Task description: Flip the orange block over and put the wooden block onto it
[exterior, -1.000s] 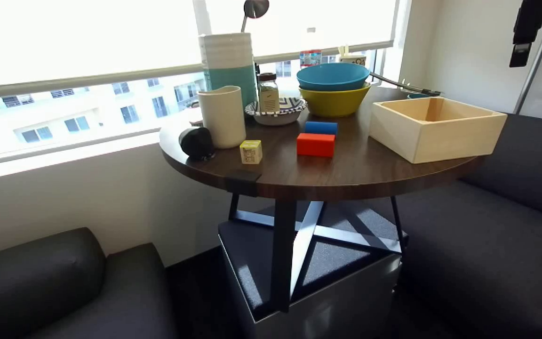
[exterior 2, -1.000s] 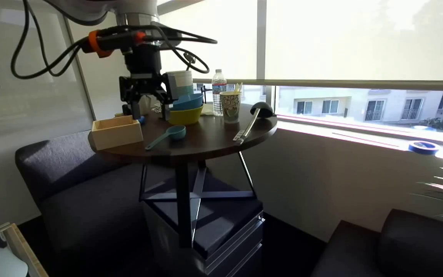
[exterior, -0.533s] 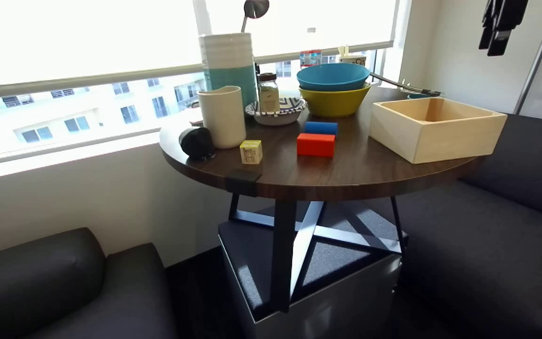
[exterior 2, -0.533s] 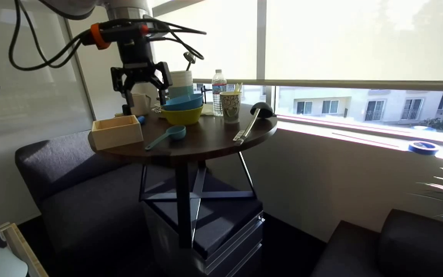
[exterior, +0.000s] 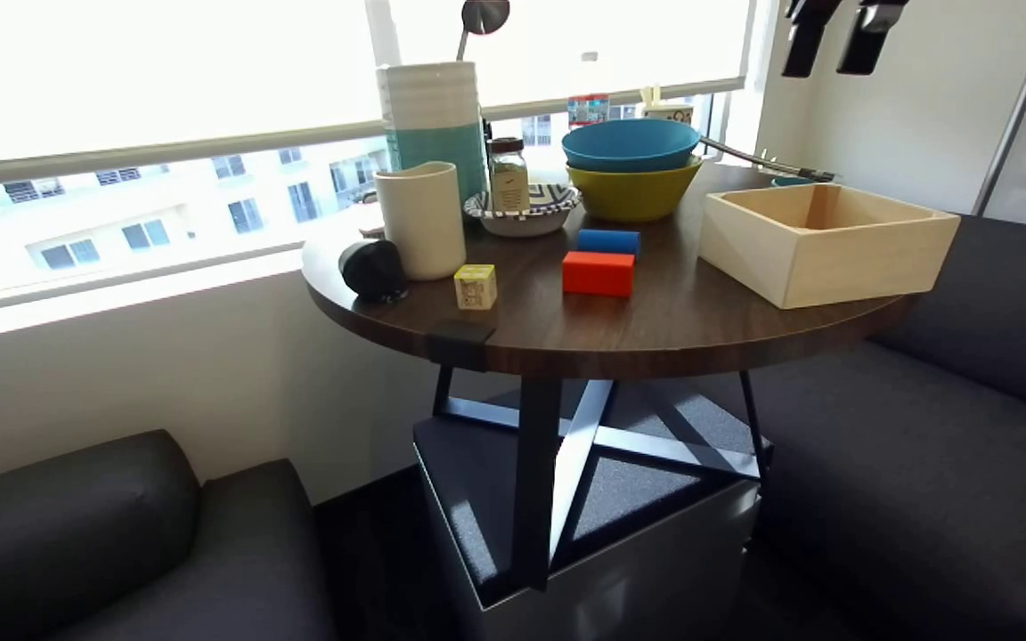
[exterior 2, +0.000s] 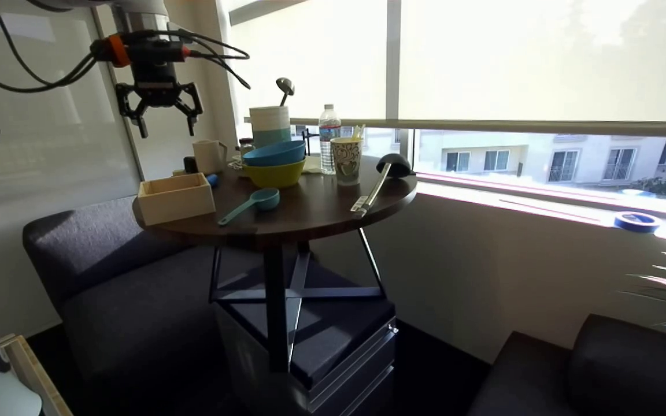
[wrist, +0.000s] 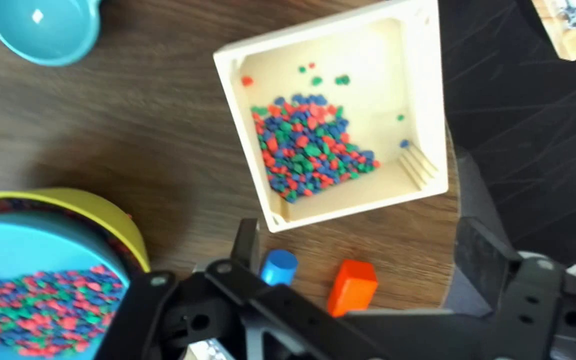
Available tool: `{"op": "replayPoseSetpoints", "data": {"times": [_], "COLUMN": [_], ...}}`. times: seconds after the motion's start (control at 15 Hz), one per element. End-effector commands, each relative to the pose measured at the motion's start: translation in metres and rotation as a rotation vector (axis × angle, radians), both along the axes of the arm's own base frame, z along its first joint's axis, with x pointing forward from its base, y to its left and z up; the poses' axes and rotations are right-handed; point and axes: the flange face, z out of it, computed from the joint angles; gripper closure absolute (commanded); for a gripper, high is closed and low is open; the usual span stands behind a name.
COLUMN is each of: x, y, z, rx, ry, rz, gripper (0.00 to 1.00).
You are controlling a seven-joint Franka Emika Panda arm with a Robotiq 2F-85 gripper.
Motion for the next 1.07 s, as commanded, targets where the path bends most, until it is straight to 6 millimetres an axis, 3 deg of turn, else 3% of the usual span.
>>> {"op": "replayPoseSetpoints", "data": {"times": [0.0, 0.33, 0.73, 1.0], "x": [0.000, 0.001, -0.004, 0.003], "y": [0.010, 0.012, 0.099, 0.139], "z": [-0.001, -0.005, -0.006, -0.031], "rx": [0.012, 0.019, 0.071, 0.092], "ry": [0.006, 0.013, 0.010, -0.005], "rz": [0.032, 0.064, 0.156, 0.108], "gripper": [0.00, 0.00, 0.00, 0.00]}}
